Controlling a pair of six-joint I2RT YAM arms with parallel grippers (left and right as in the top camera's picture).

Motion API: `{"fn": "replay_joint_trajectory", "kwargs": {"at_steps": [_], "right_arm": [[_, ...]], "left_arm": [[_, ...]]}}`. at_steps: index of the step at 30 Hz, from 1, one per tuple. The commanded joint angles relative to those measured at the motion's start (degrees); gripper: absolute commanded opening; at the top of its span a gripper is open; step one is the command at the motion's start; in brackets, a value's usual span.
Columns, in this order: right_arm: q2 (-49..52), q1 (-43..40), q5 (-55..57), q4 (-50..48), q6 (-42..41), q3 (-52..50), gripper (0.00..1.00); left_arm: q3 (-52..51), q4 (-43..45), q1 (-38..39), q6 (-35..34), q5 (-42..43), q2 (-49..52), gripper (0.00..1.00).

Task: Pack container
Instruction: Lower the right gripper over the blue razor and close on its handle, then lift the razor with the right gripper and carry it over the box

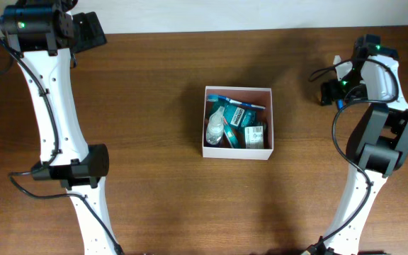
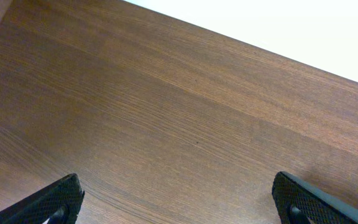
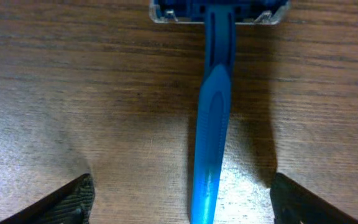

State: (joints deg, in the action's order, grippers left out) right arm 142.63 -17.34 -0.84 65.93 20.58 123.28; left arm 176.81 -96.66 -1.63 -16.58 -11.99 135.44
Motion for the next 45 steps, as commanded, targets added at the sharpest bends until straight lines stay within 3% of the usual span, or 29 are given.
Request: {"fn": "replay_joint_trajectory", "kwargs": {"at_steps": [1, 5, 8, 14, 19, 24, 26, 34, 45], "right_arm": [[1.11, -0.31, 0.46, -0.39, 0.17, -0.42, 0.81], [2.01, -0.31, 0.46, -0.72, 0.20, -0.48, 0.75], [2.23, -0.31, 0.44, -1.01, 0.15, -0.50, 0.50], [2.23, -0.31, 0.46, -1.55, -0.02, -0.50, 0.47], [2.23, -0.31, 0.46, -1.95, -0.07, -0.48, 0.20], [2.19, -0.31, 0.48, -1.88, -0.50, -0.48, 0.13], [2.19, -0.28, 0.46, -1.86, -1.29, -0.48, 0.04], [2.05, 0.59, -0.04, 2.34, -1.55, 3.85, 0.04], [2.05, 6.36, -13.62, 18.23, -1.57, 28.24, 0.04]], "left_arm": [[-0.22, -0.02, 0.13, -0.72, 0.24, -1.20, 0.99], [-0.22, -0.02, 0.13, -0.72, 0.24, -1.18, 0.99], [-0.22, -0.02, 0.13, -0.72, 0.24, -1.18, 0.99], [-0.20, -0.02, 0.13, -0.72, 0.24, -1.18, 0.99], [-0.22, -0.02, 0.13, -0.72, 0.24, -1.18, 0.99], [-0.22, -0.02, 0.13, -0.72, 0.24, -1.18, 0.99], [-0.22, -0.02, 0.13, -0.72, 0.24, -1.18, 0.99], [-0.22, -0.02, 0.13, -0.72, 0.24, -1.18, 0.99], [-0.22, -0.02, 0.13, -0.72, 0.24, -1.18, 0.99]]}}
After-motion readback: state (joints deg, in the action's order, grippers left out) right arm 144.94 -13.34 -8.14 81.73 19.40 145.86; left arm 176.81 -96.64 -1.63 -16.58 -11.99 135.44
